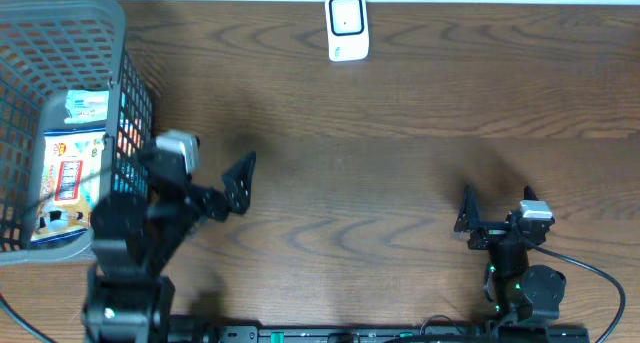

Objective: Scan the item barcode
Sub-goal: 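Move the left gripper over the basket toward the snack bag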

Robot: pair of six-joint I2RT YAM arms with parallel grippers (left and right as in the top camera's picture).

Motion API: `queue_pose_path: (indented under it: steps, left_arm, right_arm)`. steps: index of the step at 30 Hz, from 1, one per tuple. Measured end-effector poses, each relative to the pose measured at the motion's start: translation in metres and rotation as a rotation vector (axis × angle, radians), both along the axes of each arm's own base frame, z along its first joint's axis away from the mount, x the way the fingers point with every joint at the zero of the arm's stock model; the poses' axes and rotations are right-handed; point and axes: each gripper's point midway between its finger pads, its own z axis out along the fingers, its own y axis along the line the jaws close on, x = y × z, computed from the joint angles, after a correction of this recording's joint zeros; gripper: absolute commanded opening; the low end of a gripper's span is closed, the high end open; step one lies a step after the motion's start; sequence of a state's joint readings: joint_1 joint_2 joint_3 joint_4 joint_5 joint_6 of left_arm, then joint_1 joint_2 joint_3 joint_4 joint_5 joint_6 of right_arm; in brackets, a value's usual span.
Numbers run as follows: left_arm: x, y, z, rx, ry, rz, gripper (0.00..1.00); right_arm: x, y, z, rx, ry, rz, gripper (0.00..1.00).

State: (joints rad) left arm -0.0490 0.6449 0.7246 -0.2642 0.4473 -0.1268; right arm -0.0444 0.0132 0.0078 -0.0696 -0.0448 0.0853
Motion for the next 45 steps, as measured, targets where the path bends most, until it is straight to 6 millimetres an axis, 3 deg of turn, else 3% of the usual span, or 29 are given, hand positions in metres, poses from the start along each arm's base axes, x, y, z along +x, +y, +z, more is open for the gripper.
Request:
queue_pose_path:
  steps: [5,9,15,24,28,34,41,45]
  left_arm:
    - [0.009,-0.002,0.039,0.044,0.05,-0.023,0.98]
    - [0.007,-0.004,0.068,0.07,-0.018,-0.044,0.98]
    - [0.013,0.004,0.073,0.094,-0.023,-0.002,0.98]
    - [0.05,0.038,0.093,0.156,0.054,0.183,0.98]
    - [0.061,0.065,0.112,0.208,0.078,0.334,0.98]
    - [0.063,0.133,0.129,0.195,0.134,0.687,0.98]
    - [0.039,0.227,0.109,0.011,0.236,1.085,0.98]
    - [0.034,0.262,0.085,-0.056,0.318,1.175,0.98]
  right_arm:
    - [0.0,0.0,0.0,0.0,0.0,0.0,0.99]
    - [0.0,0.0,0.0,0.0,0.0,0.0,0.99]
    - [0.0,0.0,0.0,0.0,0.0,0.0,0.99]
    - [0.0,0.0,0.0,0.0,0.0,0.0,0.99]
    - [0.0,0.0,0.0,0.0,0.0,0.0,0.99]
    - [0.0,0.0,0.0,0.0,0.0,0.0,0.99]
    - [0.0,0.0,0.0,0.0,0.0,0.0,0.99]
    - [0.0,0.0,0.0,0.0,0.0,0.0,0.99]
